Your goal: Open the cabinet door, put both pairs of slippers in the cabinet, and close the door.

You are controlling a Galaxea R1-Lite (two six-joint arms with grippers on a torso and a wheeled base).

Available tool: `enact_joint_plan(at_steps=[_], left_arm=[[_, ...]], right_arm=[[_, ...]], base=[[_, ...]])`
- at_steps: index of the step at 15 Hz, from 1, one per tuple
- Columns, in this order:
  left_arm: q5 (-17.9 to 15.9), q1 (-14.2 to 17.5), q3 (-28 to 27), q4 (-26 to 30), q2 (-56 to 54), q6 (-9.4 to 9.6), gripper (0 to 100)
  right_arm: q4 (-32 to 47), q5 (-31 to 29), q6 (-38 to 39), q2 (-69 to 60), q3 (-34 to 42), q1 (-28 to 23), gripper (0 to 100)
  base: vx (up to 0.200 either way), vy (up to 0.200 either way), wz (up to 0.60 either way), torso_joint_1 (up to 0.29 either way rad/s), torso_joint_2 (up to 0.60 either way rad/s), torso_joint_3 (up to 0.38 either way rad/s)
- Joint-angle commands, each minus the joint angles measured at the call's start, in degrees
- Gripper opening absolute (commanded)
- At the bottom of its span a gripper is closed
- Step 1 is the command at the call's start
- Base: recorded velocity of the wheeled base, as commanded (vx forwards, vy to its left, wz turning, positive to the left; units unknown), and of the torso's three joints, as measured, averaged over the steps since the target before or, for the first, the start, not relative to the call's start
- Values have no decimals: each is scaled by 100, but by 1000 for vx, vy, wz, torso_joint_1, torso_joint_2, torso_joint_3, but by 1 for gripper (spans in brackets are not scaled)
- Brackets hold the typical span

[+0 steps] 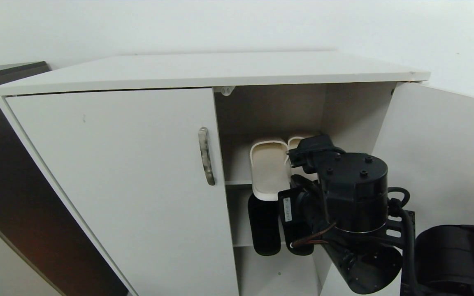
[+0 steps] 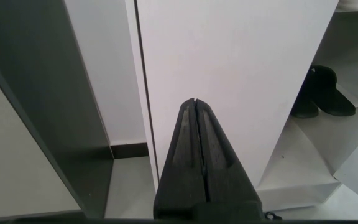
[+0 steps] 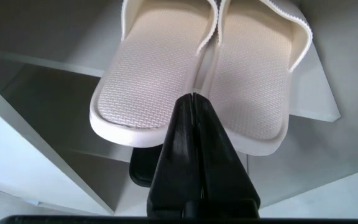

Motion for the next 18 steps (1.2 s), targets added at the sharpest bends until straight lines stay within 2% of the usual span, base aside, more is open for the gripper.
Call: enact_joint_plan(at_steps=[1,2,18], left_arm=[[-2,2,0,0,8,2,0],[-2,-7,0,0,8,10,0],[-2,2,0,0,8,2,0]], right_arm=[[-2,2,3,1,7,2,0],[-2,2,3,10,16,2,0],[-2,-6,3,36,218,-25,0]], base=[[0,0,0,0,0,0],[0,0,0,0,0,0],[-200,0,0,2,3,1]])
